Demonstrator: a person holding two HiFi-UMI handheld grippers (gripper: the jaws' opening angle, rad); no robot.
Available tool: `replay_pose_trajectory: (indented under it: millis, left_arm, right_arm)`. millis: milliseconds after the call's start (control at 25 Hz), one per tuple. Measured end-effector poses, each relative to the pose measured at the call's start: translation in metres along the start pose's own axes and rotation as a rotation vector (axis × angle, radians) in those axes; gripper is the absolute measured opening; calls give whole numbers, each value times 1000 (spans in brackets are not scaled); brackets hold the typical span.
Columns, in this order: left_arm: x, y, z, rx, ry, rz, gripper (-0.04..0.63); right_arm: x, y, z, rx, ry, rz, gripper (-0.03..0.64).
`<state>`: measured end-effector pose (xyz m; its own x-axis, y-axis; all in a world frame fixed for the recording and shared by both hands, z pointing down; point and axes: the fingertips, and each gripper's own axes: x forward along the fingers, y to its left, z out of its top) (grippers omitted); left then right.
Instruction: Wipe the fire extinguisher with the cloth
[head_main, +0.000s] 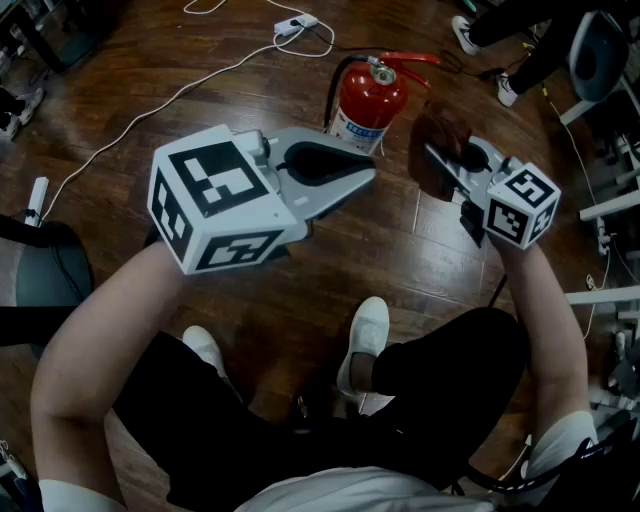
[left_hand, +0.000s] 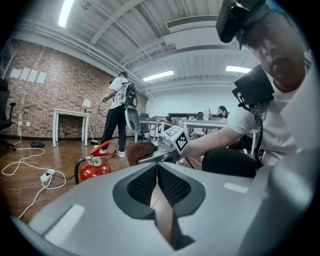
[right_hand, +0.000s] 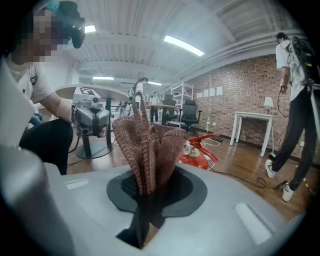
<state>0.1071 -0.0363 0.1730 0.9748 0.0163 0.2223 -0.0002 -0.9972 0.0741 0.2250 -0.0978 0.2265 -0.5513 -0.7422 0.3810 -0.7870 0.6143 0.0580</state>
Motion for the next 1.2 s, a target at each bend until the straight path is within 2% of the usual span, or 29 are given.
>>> replay_pose_trajectory:
  millis: [240, 400, 520, 800, 1200]
  left_arm:
    - [26, 24, -5, 6, 46, -25, 9]
    - [35, 42, -4, -52, 6, -21, 9]
    - [39, 49, -15, -83, -3, -6, 9]
    - [49, 55, -33, -105, 6, -35, 9]
    - [51, 68, -51, -150, 33, -11, 9]
  right_arm:
    - [32, -65, -7, 2, -24, -56, 64]
    - [50, -84, -6, -18, -29, -55, 64]
    - [61, -87, -21, -6, -20, -56, 64]
    - [75, -87, -69, 54, 21, -62, 64]
    - [111, -70, -167, 111, 181, -21, 63]
